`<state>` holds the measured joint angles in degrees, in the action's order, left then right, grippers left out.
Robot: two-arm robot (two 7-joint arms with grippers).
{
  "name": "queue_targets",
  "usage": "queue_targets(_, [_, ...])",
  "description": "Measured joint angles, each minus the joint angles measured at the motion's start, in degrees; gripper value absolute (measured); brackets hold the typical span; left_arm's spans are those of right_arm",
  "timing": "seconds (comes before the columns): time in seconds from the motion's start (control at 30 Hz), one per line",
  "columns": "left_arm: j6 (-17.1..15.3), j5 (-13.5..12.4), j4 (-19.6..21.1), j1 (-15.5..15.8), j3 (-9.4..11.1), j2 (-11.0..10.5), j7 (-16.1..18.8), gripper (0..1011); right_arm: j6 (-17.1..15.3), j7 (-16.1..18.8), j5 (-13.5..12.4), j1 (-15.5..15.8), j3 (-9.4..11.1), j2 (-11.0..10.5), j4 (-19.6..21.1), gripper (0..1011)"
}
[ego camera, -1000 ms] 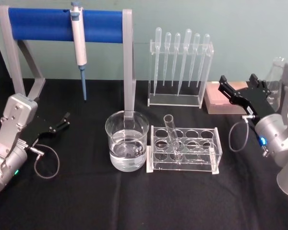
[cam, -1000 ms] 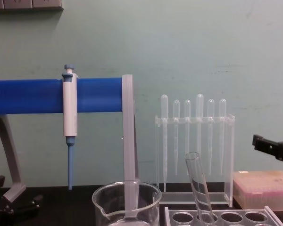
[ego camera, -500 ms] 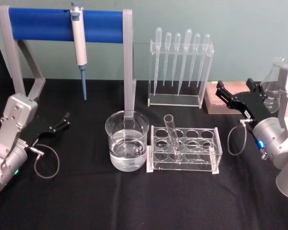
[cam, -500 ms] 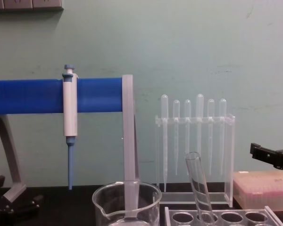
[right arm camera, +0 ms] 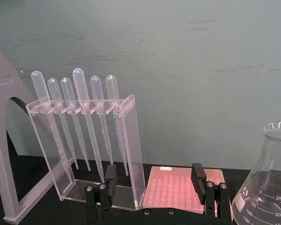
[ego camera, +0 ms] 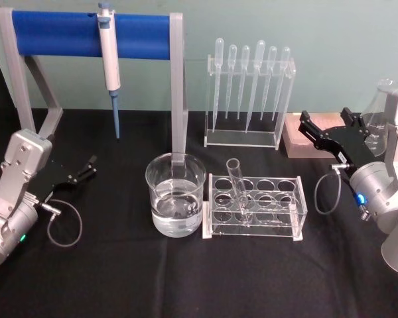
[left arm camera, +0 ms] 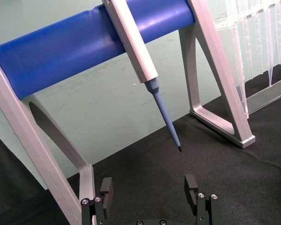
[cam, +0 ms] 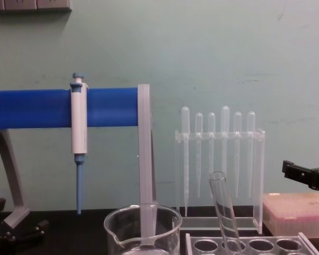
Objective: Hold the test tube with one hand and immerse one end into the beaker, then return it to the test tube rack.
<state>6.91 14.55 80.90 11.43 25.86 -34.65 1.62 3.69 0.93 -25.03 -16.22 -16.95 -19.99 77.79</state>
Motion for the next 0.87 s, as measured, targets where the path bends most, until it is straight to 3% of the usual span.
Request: queue_targets(0.87, [0.0,0.0,0.0,0.0,0.0,0.0,0.0,1000,0.09,-0.2,0.0,0.0,0.0,0.0,0.08,1003])
